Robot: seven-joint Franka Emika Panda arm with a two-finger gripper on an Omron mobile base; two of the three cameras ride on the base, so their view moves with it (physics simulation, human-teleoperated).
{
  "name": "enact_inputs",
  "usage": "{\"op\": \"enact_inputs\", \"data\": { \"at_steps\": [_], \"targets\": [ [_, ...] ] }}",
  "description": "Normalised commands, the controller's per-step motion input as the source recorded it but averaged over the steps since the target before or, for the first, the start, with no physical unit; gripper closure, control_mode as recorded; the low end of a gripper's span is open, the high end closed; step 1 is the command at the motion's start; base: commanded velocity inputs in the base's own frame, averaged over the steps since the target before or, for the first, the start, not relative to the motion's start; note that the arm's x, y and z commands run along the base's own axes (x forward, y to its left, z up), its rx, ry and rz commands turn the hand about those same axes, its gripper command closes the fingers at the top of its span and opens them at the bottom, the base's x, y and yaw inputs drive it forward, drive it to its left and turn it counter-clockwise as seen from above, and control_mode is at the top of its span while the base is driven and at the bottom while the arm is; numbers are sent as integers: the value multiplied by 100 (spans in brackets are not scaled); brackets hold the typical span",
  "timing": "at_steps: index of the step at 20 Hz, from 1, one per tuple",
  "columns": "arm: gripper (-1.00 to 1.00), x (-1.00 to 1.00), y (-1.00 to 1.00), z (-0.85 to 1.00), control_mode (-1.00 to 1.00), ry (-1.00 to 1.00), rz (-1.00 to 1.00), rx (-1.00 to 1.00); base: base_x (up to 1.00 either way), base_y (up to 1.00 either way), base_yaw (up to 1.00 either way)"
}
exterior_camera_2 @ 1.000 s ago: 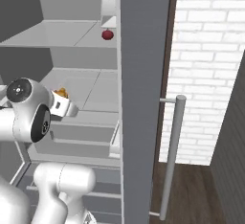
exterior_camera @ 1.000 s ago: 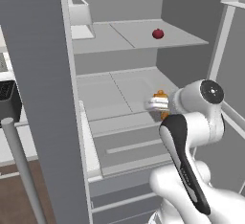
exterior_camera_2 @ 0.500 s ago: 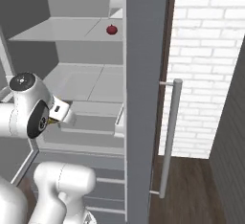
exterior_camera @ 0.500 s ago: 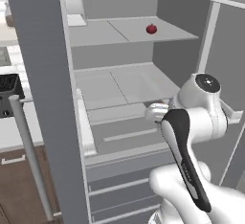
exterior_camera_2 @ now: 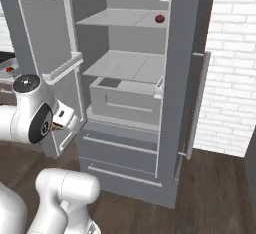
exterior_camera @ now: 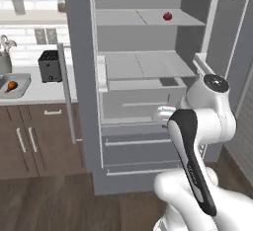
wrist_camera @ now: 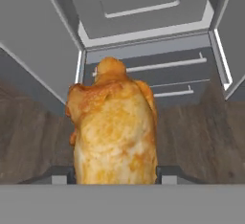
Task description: Place one tomato and one chicken drumstick in each tupperware on the nearby counter, to pack two identical lunches.
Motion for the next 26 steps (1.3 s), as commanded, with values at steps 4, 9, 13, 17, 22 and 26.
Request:
{"op": "enact_inputs", "data": {
  "at_steps": [4,9,13,17,22,26],
  "targets": [
    [100,0,0,0,100,0,0,0,-74,4,73],
    [100,0,0,0,100,0,0,0,-1,64,76],
    [100,0,0,0,100,0,0,0,91,22,51],
    [100,0,0,0,100,0,0,0,100,-70,34],
    [100,0,0,0,100,0,0,0,100,33,22],
    [100,0,0,0,100,0,0,0,100,79,16]
  ]
}}
